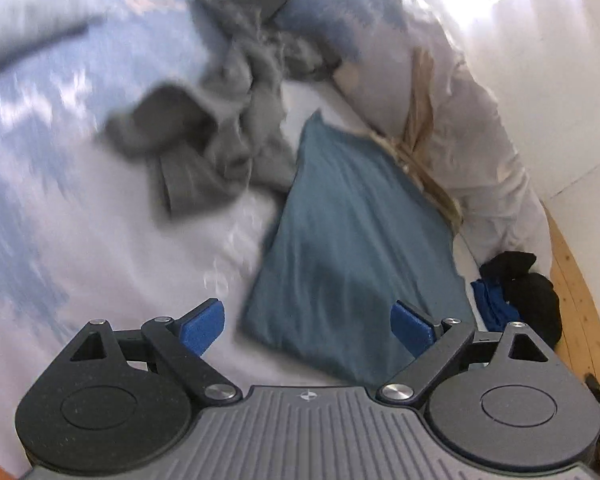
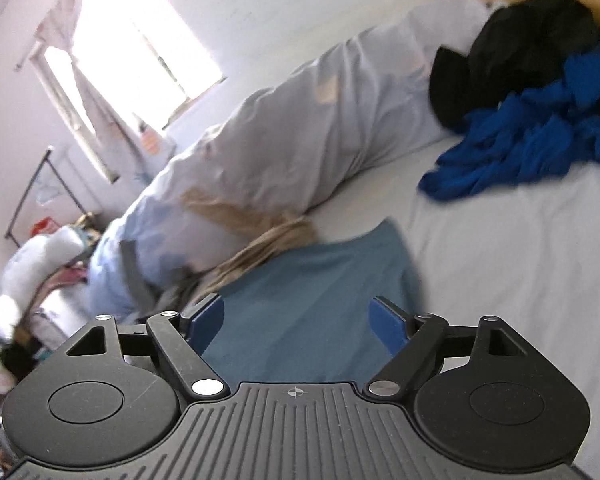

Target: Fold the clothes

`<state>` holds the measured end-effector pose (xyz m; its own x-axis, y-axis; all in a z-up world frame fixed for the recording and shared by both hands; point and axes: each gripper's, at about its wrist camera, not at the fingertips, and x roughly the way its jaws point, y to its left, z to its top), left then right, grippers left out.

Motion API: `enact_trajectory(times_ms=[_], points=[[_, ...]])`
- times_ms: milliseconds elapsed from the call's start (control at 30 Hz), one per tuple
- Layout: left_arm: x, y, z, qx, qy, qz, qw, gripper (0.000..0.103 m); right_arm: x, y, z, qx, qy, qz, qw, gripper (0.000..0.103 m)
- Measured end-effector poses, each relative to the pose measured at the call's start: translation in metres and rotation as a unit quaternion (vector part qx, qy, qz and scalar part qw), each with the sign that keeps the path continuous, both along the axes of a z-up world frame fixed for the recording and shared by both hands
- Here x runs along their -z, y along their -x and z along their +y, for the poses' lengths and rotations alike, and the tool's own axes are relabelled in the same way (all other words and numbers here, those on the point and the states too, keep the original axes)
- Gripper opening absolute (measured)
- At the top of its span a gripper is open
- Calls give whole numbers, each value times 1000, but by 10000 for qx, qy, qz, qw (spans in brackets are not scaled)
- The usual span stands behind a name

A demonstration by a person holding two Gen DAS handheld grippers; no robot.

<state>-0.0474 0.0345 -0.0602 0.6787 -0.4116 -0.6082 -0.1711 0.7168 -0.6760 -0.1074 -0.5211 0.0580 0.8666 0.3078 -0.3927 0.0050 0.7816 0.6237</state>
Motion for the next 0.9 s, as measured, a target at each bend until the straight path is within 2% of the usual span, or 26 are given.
enact_trajectory(times_ms=[133,200,233,267,400,467,500,567,667,800,867,900], points=[[18,-9,-12,-126,111,68,9998,88,-4,23,41,-497,-3,63,9987,83],[21,-11,-17,-177,41,97,9998,64,-5,33,70,-880,302,52,9957,84],[22,-10,-16,-242,34,185,9995,39,-6,38,87,-1103,536,34,9924,84],[24,-7,-14,-312,48,277,9991,28,-6,41,105,-1320,764,3,9883,84],[36,1,6,-568,614,333,9959,21,5,38,188,-2085,1598,-297,9644,84],[39,7,11,-629,687,308,9952,12,11,37,229,-2457,2008,-445,9473,84],[40,8,13,-655,726,282,9948,11,14,36,249,-2640,2210,-519,9374,84],[40,12,16,-685,880,196,9936,11,21,34,290,-2991,2631,-673,9148,84],[39,12,22,-702,1113,55,9913,10,40,25,343,-3370,3466,-971,8700,83],[41,9,25,-585,1421,-144,9880,9,53,21,362,-3423,3875,-1085,8490,81],[43,9,28,-559,1580,-212,9856,9,60,19,371,-3447,4076,-1141,8378,71],[44,9,29,-541,1662,-248,9843,9,64,18,376,-3458,4176,-1169,8321,70]])
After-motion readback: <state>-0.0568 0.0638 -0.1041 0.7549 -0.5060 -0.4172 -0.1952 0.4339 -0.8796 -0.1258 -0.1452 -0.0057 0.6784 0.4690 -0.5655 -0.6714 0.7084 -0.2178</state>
